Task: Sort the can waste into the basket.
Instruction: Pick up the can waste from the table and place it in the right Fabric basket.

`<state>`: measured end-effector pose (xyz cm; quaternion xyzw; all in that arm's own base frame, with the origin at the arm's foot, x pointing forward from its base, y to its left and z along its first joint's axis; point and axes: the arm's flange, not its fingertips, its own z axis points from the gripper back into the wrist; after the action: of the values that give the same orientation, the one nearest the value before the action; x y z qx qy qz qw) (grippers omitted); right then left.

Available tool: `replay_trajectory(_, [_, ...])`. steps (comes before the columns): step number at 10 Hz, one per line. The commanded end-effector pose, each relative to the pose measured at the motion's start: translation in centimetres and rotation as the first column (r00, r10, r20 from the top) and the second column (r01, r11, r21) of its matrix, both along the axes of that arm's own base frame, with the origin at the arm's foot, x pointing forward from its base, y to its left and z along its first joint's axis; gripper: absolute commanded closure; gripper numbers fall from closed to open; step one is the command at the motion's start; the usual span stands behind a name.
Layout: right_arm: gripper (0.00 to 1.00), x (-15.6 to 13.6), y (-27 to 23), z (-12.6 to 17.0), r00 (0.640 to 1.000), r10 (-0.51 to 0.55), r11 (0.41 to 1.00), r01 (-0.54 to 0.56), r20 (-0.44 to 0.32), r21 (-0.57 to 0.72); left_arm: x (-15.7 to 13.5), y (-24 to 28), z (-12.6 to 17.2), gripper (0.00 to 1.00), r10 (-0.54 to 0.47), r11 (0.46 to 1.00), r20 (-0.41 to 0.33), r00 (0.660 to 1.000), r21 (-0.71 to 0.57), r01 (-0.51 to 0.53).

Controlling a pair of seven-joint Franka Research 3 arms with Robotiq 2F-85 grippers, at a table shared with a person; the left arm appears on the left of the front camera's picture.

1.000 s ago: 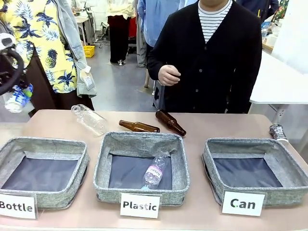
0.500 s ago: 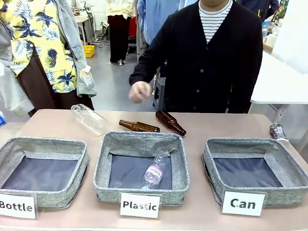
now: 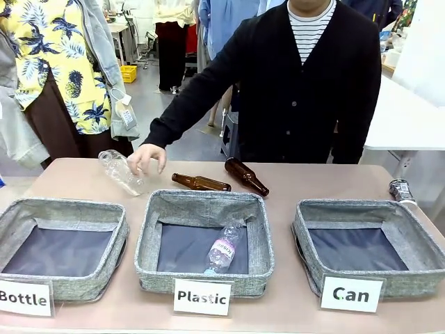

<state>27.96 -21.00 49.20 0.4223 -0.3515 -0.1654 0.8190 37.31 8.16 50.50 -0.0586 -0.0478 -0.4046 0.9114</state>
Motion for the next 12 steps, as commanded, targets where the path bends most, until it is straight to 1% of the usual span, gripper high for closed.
replay_trajectory(1, [0.00, 0.3, -0.1, -0.1, 0.999, 0.005, 1.000, -0.005, 0.037, 0.000, -0.1, 0.1, -0.1, 0.60, -0.012, 1.000, 0.006, 1.000, 0.002, 0.012])
replay_trajectory(2, [0.00, 0.3, -0.1, -0.1, 0.999, 0.005, 1.000, -0.005, 0.037, 0.000, 0.6, -1.1, 1.0, 0.60, -0.098, 0.995, 0.078, 0.992, -0.002, 0.098])
replay_trajectory(3, [0.00, 0.3, -0.1, -0.1, 0.999, 0.005, 1.000, -0.005, 0.037, 0.000, 1.7, -2.3, 2.4, 0.60, -0.102, 0.995, 0.134, 0.986, 0.014, 0.101])
replay_trajectory(4, [0.00, 0.3, -0.1, -0.1, 0.999, 0.005, 1.000, -0.005, 0.037, 0.000, 3.1, -4.6, 3.7, 0.60, -0.165, 0.986, 0.166, 0.972, 0.033, 0.161])
replay_trajectory(5, [0.00, 0.3, -0.1, -0.1, 0.999, 0.005, 1.000, -0.005, 0.037, 0.000, 4.8, -7.8, 4.8, 0.60, -0.237, 0.972, 0.180, 0.955, 0.052, 0.231])
replay_trajectory(6, [0.00, 0.3, -0.1, -0.1, 0.999, 0.005, 1.000, -0.005, 0.037, 0.000, 6.5, -12.3, 5.7, 0.60, -0.296, 0.954, 0.199, 0.934, 0.118, 0.277])
replay_trajectory(7, [0.00, 0.3, -0.1, -0.1, 0.999, 0.005, 1.000, -0.005, 0.037, 0.000, 7.3, -16.2, 6.1, 0.60, -0.387, 0.919, 0.189, 0.903, 0.156, 0.361])
replay_trajectory(8, [0.00, 0.3, -0.1, -0.1, 0.999, 0.005, 1.000, -0.005, 0.037, 0.000, 7.4, -18.7, 6.6, 0.60, -0.476, 0.874, 0.174, 0.862, 0.203, 0.441])
replay_trajectory(9, [0.00, 0.3, -0.1, -0.1, 0.999, 0.005, 1.000, -0.005, 0.037, 0.000, 6.8, -15.4, 7.9, 0.60, -0.492, 0.866, 0.184, 0.851, 0.204, 0.457])
replay_trajectory(10, [0.00, 0.3, -0.1, -0.1, 0.999, 0.005, 1.000, -0.005, 0.037, 0.000, 5.2, -7.6, 9.0, 0.60, -0.492, 0.871, 0.189, 0.850, 0.080, 0.486])
replay_trajectory(11, [0.00, 0.3, -0.1, -0.1, 0.999, 0.005, 1.000, -0.005, 0.037, 0.000, 2.7, -2.1, 8.5, 0.60, -0.471, 0.872, 0.255, 0.844, -0.009, 0.489])
replay_trajectory(12, [0.00, 0.3, -0.1, -0.1, 0.999, 0.005, 1.000, -0.005, 0.037, 0.000, 0.4, 2.1, 7.3, 0.60, -0.441, 0.864, 0.326, 0.836, -0.098, 0.494])
